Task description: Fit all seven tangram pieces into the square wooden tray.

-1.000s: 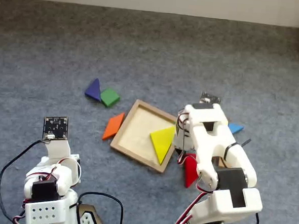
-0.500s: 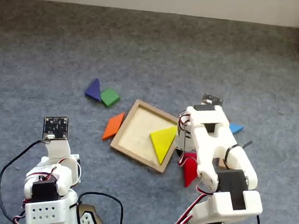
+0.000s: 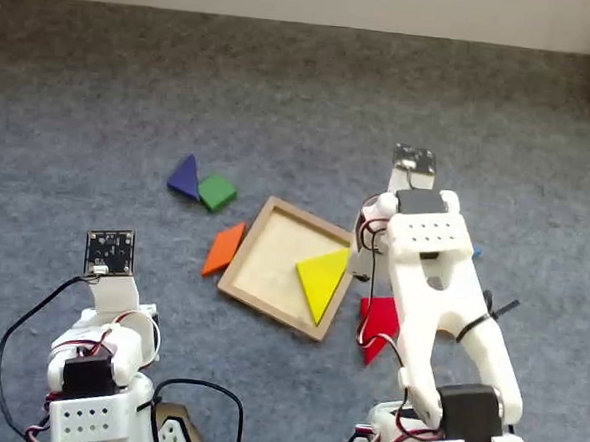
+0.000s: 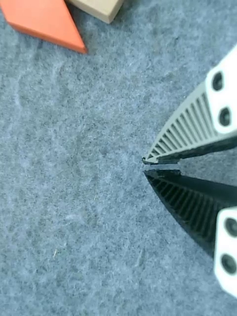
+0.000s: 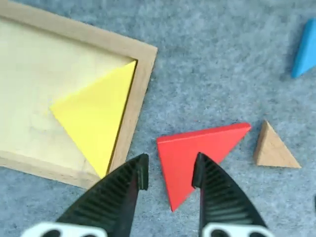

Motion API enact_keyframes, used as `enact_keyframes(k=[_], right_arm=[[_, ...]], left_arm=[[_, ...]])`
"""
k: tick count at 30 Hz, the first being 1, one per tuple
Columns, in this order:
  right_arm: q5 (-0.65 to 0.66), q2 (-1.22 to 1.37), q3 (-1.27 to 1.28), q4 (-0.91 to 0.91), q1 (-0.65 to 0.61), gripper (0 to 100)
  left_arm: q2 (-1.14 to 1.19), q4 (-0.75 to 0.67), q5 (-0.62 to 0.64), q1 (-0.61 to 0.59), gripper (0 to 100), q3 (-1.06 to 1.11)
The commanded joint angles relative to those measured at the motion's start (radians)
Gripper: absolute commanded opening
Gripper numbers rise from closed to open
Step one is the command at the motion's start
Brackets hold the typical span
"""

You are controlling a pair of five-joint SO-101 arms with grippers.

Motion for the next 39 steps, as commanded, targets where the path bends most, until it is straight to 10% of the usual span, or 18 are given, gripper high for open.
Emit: enact_keyframes(k=[1, 17, 39], right_arm=[[0.035, -0.054, -0.048, 0.016, 0.005, 14.2], [-0.267, 0.125, 0.116, -0.128, 0.007, 32.3], [-0.288, 0.308, 0.116, -0.222, 0.004, 24.7]], left_arm=[[-0.033, 0.003, 0.000, -0.007, 4, 0.019], [-0.033, 0.003, 0.000, -0.007, 4, 0.019], [-0.033, 0.003, 0.000, -0.007, 4, 0.019]])
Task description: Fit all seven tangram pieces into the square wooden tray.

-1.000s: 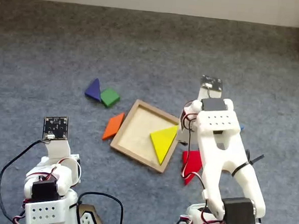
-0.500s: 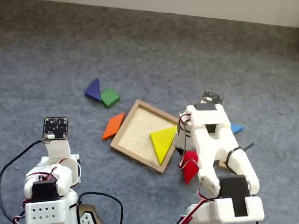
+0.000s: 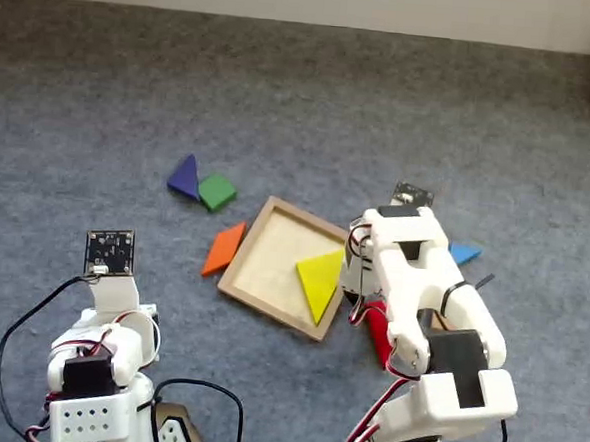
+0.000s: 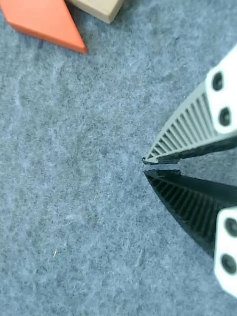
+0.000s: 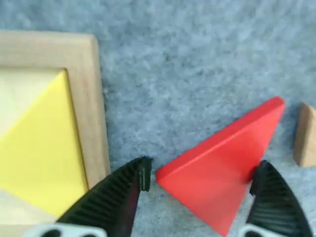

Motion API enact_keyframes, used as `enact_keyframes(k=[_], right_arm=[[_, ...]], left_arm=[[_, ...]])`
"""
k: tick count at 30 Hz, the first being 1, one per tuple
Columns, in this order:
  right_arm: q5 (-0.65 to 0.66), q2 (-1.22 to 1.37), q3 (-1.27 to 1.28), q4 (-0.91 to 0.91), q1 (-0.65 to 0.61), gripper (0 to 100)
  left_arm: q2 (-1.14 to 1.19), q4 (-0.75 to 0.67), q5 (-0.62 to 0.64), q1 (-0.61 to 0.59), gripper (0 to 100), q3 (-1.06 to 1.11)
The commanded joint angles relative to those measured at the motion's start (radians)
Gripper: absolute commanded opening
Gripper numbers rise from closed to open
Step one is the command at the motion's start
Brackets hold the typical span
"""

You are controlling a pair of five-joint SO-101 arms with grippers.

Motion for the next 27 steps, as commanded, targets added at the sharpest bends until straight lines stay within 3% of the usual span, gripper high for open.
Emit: enact_keyframes(k=[1, 7, 18, 27], right_arm=[[0.011, 0.004, 0.002, -0.010, 0.005, 21.2], [0.186, -0.056, 0.001, -0.007, 0.012, 9.1], [0.368, -0.455, 0.015, 0.085, 0.007, 8.4], [0.425, -0.515, 0.053, 0.136, 0.005, 8.8]], left_arm=[[-0.033, 0.003, 0.000, -0.007, 4, 0.019], [-0.033, 0.003, 0.000, -0.007, 4, 0.019], [-0.033, 0.003, 0.000, -0.007, 4, 0.019], [-0.033, 0.003, 0.000, -0.007, 4, 0.019]])
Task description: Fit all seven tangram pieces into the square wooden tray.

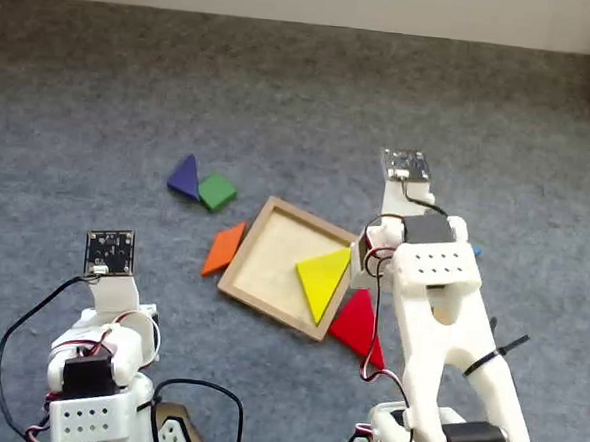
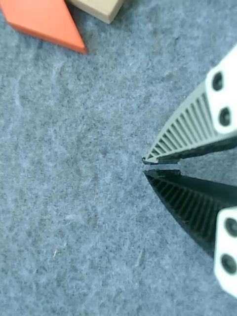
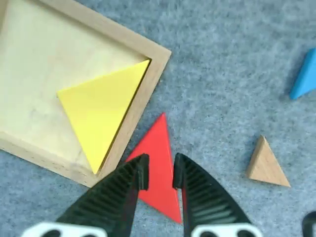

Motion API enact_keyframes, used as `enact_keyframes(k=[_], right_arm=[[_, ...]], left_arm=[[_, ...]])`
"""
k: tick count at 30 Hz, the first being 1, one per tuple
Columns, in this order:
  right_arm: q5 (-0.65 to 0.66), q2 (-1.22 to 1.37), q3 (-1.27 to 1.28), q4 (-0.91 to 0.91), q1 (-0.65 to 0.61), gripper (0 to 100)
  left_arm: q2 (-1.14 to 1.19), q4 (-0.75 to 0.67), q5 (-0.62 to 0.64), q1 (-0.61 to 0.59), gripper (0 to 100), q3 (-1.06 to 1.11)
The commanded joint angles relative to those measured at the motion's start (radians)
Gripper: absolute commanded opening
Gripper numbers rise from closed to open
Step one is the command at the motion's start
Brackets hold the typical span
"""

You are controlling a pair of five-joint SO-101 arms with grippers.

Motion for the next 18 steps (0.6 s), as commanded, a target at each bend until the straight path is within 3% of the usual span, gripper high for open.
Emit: enact_keyframes(k=[1, 8, 18], right_arm=[[0.009, -0.033, 0.018, 0.010, -0.001, 9.2], [0.003, 0.024, 0.099, 0.042, -0.140, 26.8], [-0.078, 0.274, 0.101, -0.097, -0.214, 27.8]], left_arm=[[-0.033, 0.003, 0.000, -0.007, 4, 0.019], [-0.033, 0.003, 0.000, -0.007, 4, 0.019], [-0.033, 0.003, 0.000, -0.007, 4, 0.019]])
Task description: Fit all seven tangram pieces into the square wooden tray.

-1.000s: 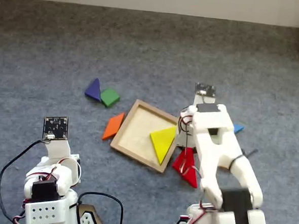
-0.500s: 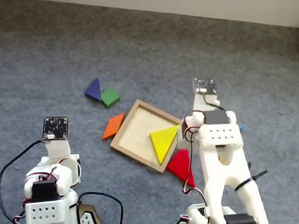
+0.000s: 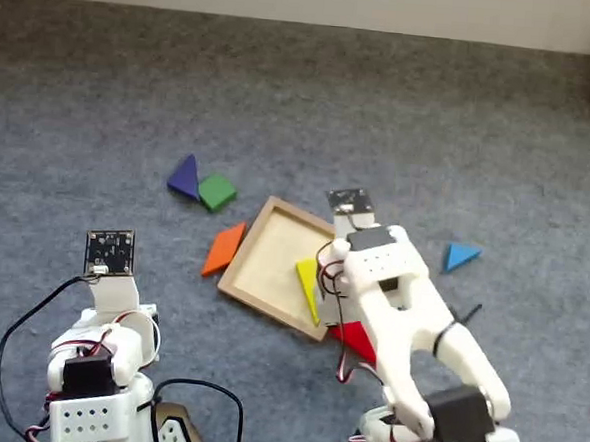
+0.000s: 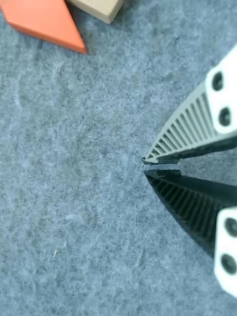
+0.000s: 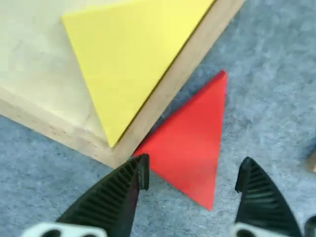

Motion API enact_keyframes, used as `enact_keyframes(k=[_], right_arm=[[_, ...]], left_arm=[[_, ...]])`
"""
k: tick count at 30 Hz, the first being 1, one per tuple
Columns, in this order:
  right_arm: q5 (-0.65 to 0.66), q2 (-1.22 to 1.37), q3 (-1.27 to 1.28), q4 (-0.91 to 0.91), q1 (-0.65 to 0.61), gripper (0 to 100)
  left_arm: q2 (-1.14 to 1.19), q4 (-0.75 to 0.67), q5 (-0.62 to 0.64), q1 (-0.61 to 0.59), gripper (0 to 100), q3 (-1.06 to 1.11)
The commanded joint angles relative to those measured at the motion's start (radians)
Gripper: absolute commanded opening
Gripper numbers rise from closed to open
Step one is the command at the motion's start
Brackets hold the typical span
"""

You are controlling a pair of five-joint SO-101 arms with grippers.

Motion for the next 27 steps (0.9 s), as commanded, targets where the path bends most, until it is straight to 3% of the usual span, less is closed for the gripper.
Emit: enact_keyframes(k=[1, 7, 27], right_arm=[[-0.012, 0.111, -0.010, -0.041, -0.012, 27.8], [-0.012, 0.249, -0.012, -0.044, -0.018, 27.8], [-0.014, 0.260, -0.012, -0.036, -0.077, 27.5]], left_arm=[[-0.033, 0.003, 0.000, -0.007, 4, 0.019], [-0.033, 0.003, 0.000, -0.007, 4, 0.019], [-0.033, 0.003, 0.000, -0.007, 4, 0.019]])
